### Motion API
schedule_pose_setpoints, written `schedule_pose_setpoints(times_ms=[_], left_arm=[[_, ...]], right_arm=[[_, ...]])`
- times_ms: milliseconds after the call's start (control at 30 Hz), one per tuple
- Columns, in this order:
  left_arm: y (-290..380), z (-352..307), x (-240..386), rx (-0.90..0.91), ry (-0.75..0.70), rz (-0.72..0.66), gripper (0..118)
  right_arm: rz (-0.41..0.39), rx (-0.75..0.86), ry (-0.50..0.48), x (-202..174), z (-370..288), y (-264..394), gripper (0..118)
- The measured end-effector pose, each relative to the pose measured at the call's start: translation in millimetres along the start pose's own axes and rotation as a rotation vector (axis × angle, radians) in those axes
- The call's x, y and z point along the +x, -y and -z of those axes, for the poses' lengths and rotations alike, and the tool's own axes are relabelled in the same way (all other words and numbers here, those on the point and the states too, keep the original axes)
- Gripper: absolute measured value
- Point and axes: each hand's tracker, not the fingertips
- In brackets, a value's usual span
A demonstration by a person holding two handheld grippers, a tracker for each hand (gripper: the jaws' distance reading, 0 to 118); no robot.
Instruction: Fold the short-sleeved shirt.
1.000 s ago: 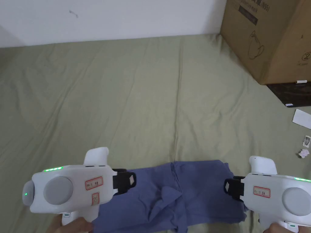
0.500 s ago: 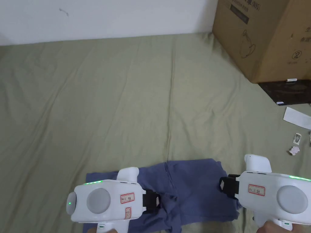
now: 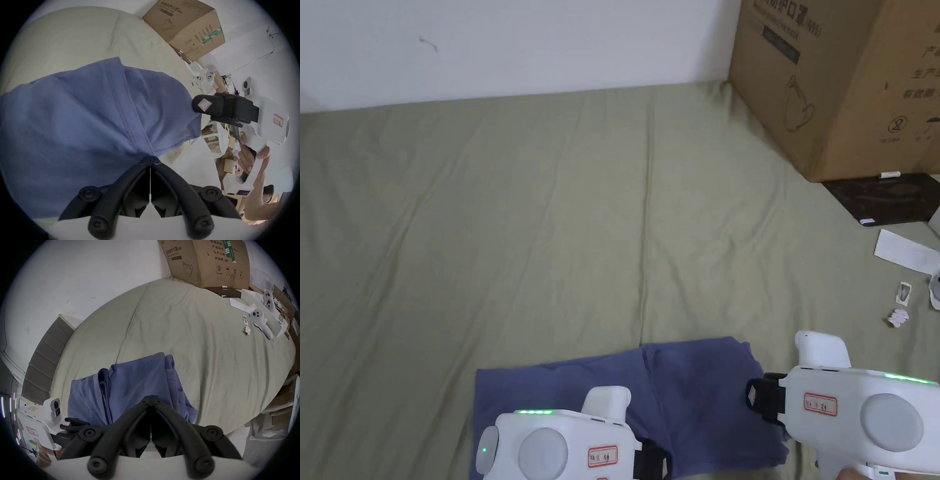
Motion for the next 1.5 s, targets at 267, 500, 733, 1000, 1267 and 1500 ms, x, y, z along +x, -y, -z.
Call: schedule_pose_setpoints(times_ms=[267, 500, 733, 1000, 1267, 1500], left_arm=[[-6.9, -76.2, -52.3, 0.156, 0.043, -0.116, 0], [25.4, -141.3, -158.0, 0.302, 0.0, -0.402, 0], [51.0, -140.9, -177.6, 0.293, 0.056, -0.494, 86], [36.8, -102.2, -188.7, 0.326, 0.358, -0.591, 113], [32.6, -104.1, -216.6, 0.295, 0.301, -0.599, 9], [34.6, -155.0, -237.8, 0.313, 0.225, -0.555, 9]], right_arm=[[-0.034, 0.007, -0.005, -12.7, -5.3, -2.7, 0], [-0.059, -0.007, -0.008, -27.0, 3.1, -4.7, 0], [-0.089, -0.027, -0.008, -44.3, 10.5, -8.2, 0], [-0.137, -0.051, -0.014, -60.0, 15.2, -5.2, 0], [-0.15, -0.07, -0.006, -64.1, 16.7, -4.1, 0], [-0.147, -0.065, 0.001, -66.7, 17.3, -8.5, 0]])
